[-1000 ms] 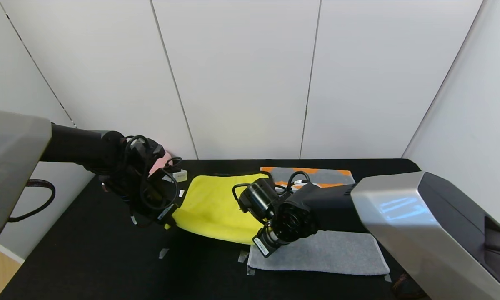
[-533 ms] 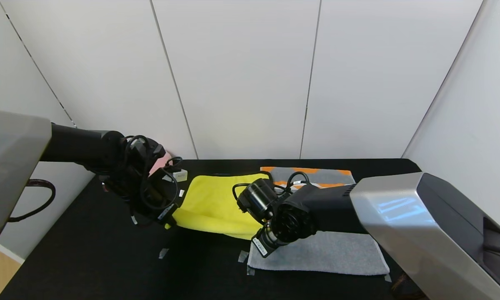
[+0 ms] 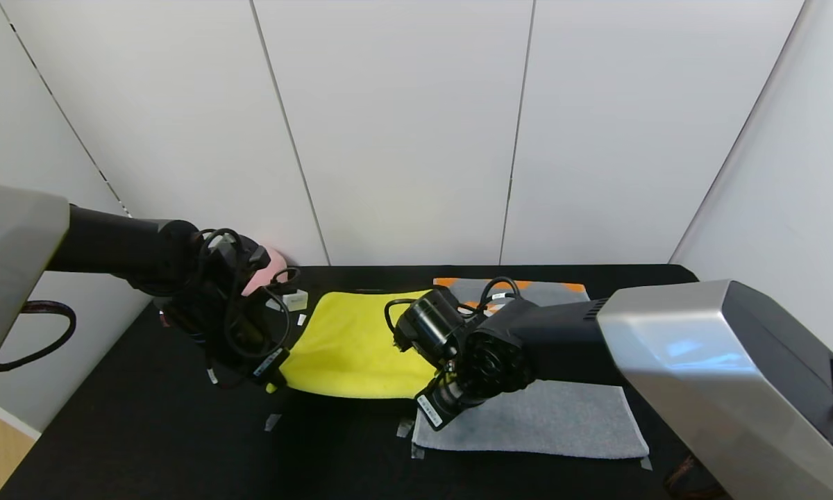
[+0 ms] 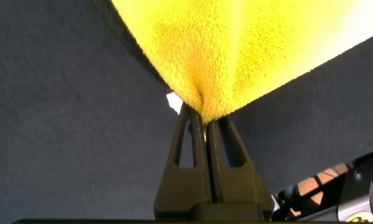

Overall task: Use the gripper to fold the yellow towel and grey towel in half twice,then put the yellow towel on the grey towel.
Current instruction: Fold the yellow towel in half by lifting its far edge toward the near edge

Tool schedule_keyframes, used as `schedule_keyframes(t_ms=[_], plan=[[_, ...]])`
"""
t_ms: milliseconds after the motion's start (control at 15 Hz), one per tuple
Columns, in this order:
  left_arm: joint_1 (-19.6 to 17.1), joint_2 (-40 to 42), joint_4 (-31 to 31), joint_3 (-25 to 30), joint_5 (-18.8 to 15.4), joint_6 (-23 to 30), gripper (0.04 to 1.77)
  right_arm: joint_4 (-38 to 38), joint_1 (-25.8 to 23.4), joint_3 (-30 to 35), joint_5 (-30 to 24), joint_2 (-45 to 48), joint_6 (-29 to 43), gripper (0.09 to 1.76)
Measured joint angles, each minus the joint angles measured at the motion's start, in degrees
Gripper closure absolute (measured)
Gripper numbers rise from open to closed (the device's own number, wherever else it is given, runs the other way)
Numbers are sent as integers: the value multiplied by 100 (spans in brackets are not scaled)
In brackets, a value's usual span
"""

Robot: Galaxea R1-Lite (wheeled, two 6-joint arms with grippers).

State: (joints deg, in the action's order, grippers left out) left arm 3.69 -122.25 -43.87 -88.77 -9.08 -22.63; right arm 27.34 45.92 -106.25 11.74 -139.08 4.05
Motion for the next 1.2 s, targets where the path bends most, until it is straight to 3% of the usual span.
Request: schedule_keyframes(t_ms=[600, 1000, 1200], plan=[[-26, 590, 15, 798, 72, -6, 169, 790, 63, 134, -428, 407, 7, 174], [-26, 1186, 28, 1395, 93, -4, 169, 812, 221, 634, -635, 884, 7, 174], [-28, 1310, 77, 1369, 187, 60, 169, 774, 179, 631, -619, 953, 11, 174]])
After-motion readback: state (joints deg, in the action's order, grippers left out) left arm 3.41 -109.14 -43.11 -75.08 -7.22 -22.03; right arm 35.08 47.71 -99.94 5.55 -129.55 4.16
